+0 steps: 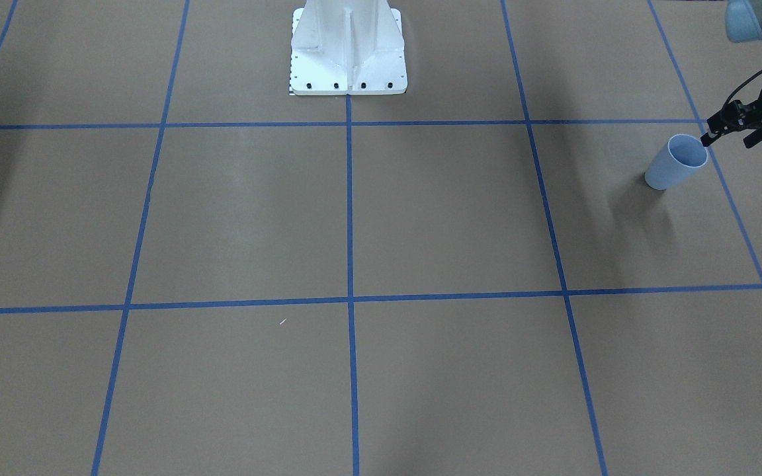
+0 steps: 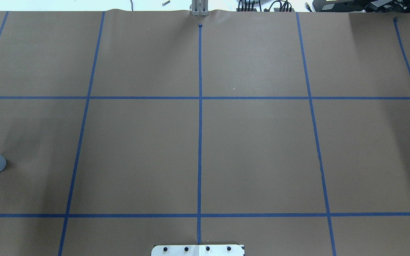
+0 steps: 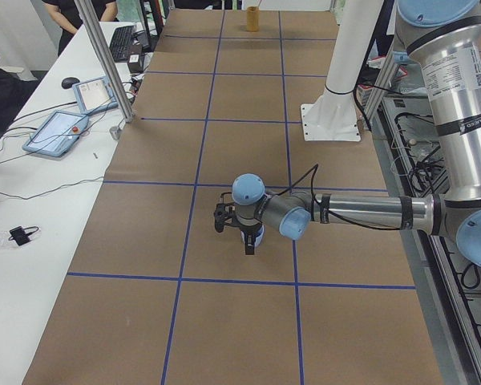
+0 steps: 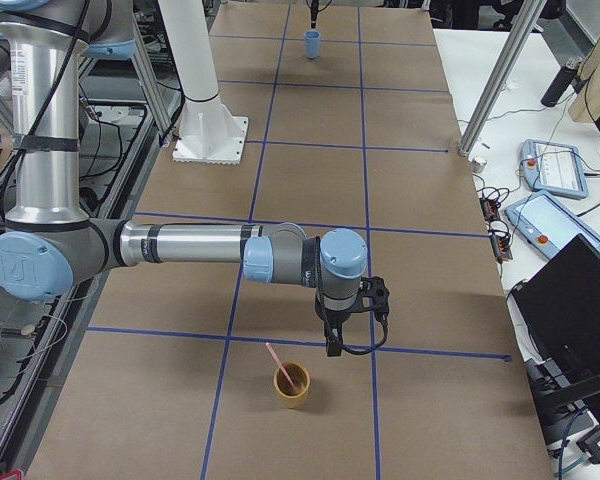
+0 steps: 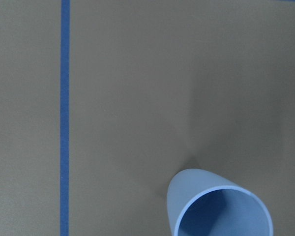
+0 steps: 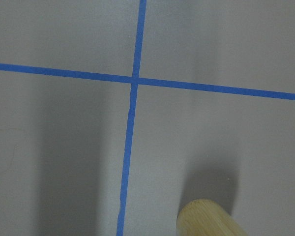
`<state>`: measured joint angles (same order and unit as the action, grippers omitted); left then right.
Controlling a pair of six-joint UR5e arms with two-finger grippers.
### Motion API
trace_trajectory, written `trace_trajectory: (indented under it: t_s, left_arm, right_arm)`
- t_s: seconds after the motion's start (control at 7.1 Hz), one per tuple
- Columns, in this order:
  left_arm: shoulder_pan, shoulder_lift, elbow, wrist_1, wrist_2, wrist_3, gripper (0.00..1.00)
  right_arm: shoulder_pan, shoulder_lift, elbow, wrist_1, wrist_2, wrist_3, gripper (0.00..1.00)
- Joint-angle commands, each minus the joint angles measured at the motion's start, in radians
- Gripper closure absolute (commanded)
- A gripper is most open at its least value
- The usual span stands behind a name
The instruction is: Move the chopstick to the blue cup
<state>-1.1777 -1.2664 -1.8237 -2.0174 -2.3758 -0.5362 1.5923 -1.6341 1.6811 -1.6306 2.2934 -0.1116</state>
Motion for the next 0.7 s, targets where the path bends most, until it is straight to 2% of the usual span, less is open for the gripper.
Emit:
trace_trajectory:
  t_s: [0.0,0.56]
  left_arm:
    - [0.016,-0.022,0.036,-0.003,0.001,0.004,0.02]
    - [0.081,-0.031,0.069,-0.003,0.001,0.013,0.02]
  right_arm:
    - [0.000,-0.001,-0.001,0.000,0.000,0.000,0.00]
    - [0.000,-0.001,-0.003,0.000,0.000,0.000,0.00]
